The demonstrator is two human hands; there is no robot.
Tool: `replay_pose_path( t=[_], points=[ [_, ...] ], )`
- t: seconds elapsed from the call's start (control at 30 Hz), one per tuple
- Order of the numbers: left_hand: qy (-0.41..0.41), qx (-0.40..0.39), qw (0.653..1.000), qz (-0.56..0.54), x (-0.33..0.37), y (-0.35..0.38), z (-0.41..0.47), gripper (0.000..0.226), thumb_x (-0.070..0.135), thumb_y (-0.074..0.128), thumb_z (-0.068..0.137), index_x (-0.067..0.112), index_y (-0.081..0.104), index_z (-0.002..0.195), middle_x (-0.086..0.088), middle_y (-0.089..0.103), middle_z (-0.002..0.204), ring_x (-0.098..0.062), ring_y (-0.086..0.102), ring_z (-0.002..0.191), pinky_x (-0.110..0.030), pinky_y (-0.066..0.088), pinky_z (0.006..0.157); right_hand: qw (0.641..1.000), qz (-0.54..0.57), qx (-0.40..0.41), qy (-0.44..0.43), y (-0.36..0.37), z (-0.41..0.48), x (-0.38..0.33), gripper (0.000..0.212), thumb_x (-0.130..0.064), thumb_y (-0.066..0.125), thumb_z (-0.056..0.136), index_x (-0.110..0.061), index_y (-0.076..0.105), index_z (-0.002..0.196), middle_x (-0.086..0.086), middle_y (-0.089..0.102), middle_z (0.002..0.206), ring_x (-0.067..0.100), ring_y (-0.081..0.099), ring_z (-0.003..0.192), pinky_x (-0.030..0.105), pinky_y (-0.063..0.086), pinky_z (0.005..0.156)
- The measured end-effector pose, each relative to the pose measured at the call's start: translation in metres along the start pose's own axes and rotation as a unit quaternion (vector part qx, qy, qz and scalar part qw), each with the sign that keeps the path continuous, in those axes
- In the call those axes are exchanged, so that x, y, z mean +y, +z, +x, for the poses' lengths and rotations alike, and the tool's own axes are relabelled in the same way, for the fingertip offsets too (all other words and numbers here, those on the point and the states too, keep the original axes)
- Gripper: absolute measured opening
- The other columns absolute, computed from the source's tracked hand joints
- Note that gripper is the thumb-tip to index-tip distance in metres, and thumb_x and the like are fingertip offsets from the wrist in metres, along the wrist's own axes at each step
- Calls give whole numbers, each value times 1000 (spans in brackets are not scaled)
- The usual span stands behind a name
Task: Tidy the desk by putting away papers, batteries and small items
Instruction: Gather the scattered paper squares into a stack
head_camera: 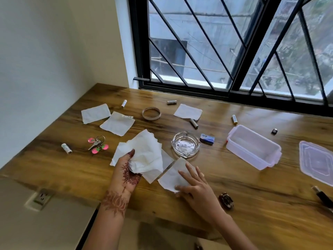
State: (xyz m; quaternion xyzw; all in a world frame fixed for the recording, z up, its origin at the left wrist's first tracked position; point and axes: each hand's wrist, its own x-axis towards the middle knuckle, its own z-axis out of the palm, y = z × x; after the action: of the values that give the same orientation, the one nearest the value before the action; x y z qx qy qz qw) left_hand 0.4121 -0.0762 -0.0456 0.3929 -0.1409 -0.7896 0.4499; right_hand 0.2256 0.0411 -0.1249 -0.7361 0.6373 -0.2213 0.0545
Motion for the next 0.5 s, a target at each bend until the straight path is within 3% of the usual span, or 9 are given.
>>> replay_pose_path(
  t=[0.07,0.13,0.17,0.23,0.3,0.33,0.37,0.43,0.5],
  points=[
    [5,8,1000,-1,2,-3,-2,22,11,51,91,9,57,113,-3,75,71,-20,69,72,-31,57,47,996,58,47,40,1,2,-3,27,-41,45,87,-32,70,96,-8,45,138,15,22,140,43,19,113],
    [6,12,1000,-3,3,-7,-4,32,12,52,91,10,54,123,-5,74,83,-23,67,81,-33,58,49,973,187,61,124,-6,8,-12,15,-30,58,85,-29,69,95,-7,48,136,12,29,137,36,24,113],
    [5,14,1000,-4,3,-7,-6,36,13,53,91,10,52,127,-7,71,92,-24,65,86,-34,59,51,949,252,76,175,-11,12,-16,12,-26,61,84,-29,68,94,-7,52,133,10,37,133,32,32,109],
    [2,19,1000,-5,3,-9,-8,40,13,54,90,10,50,130,-9,66,102,-26,63,92,-36,59,53,875,378,131,271,-25,23,-28,13,-30,62,81,-27,68,92,-4,64,118,10,56,112,21,49,87],
    [-3,23,1000,-5,2,-8,-12,39,14,55,90,11,49,129,-10,65,102,-28,62,91,-38,59,51,799,472,181,325,-40,36,-38,27,-40,59,75,-21,68,93,-2,70,95,16,63,90,26,54,72],
    [-4,26,1000,-8,1,-8,-14,37,14,55,90,11,50,127,-10,65,101,-28,62,90,-38,58,50,780,493,199,330,-47,43,-44,31,-42,58,74,-19,68,93,-2,68,89,17,62,84,32,53,69],
    [-3,27,1000,-7,1,-8,-15,36,13,55,90,11,50,125,-10,64,100,-28,62,89,-38,58,49,773,504,214,320,-53,50,-49,31,-42,57,74,-19,69,92,-1,67,86,17,61,80,34,52,66],
    [0,23,1000,2,0,-7,-18,32,14,55,90,12,50,122,-10,64,99,-28,62,88,-37,58,49,777,512,241,275,-61,62,-63,22,-39,57,78,-23,69,85,-3,67,79,12,59,70,25,47,56],
    [-3,18,1000,13,-1,-9,-20,24,15,54,91,11,53,114,-10,64,97,-27,61,87,-37,58,51,804,485,269,217,-63,74,-76,13,-27,55,85,-26,67,81,-6,64,70,3,54,62,14,41,52]
  ],
)
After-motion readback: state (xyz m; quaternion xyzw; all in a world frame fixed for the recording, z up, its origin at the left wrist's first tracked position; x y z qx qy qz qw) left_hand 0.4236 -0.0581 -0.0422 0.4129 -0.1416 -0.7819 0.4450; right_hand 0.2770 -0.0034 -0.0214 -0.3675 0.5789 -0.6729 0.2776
